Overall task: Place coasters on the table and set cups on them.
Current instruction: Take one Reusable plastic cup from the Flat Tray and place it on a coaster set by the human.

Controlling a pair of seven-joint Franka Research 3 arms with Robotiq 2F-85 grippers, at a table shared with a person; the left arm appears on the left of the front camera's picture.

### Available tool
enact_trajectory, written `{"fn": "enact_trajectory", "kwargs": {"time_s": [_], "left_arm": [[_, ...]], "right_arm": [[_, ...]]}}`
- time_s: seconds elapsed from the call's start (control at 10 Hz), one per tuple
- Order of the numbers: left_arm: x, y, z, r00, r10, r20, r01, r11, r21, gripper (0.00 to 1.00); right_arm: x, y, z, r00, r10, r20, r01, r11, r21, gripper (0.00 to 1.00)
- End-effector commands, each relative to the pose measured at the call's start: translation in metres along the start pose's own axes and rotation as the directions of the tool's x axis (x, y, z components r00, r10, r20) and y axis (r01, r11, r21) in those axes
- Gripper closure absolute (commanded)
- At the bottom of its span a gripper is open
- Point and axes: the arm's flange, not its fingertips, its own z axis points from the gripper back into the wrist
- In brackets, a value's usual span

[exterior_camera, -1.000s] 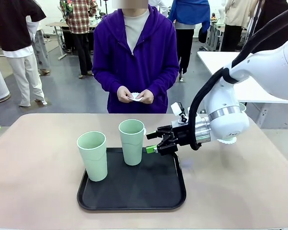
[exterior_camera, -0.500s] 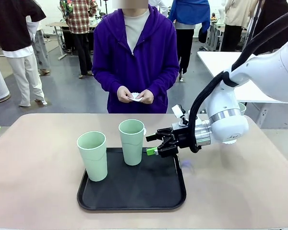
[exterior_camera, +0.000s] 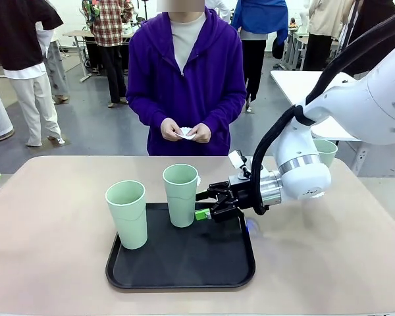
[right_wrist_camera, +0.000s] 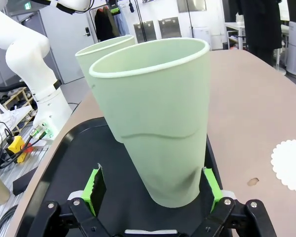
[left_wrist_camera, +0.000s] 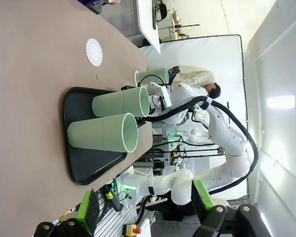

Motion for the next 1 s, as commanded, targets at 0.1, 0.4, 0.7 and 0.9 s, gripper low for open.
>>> {"fn": "enact_trajectory", "kwargs": {"time_s": [0.1, 0.4, 0.7, 0.9], "left_arm": [[0.0, 0.0, 0.002, 1.0, -0.014, 0.004, 0.014, 1.0, -0.017, 0.0], [0.0, 0.0, 0.002, 1.0, -0.014, 0.004, 0.014, 1.0, -0.017, 0.0], [0.0, 0.0, 0.002, 1.0, -0.014, 0.004, 0.014, 1.0, -0.017, 0.0], [0.0, 0.0, 0.002, 1.0, -0.014, 0.004, 0.014, 1.0, -0.017, 0.0]], "right_arm": [[0.0, -0.007, -0.004, 0.999, 0.046, -0.004, -0.046, 0.999, 0.003, 0.0], [0.002, -0.01, -0.011, 0.999, 0.05, 0.0, -0.05, 0.998, 0.028, 0.0], [0.004, -0.014, -0.018, 0.998, 0.063, 0.0, -0.063, 0.997, 0.05, 0.0], [0.004, -0.019, -0.023, 0.998, 0.067, -0.006, -0.067, 0.996, 0.061, 0.0]]}}
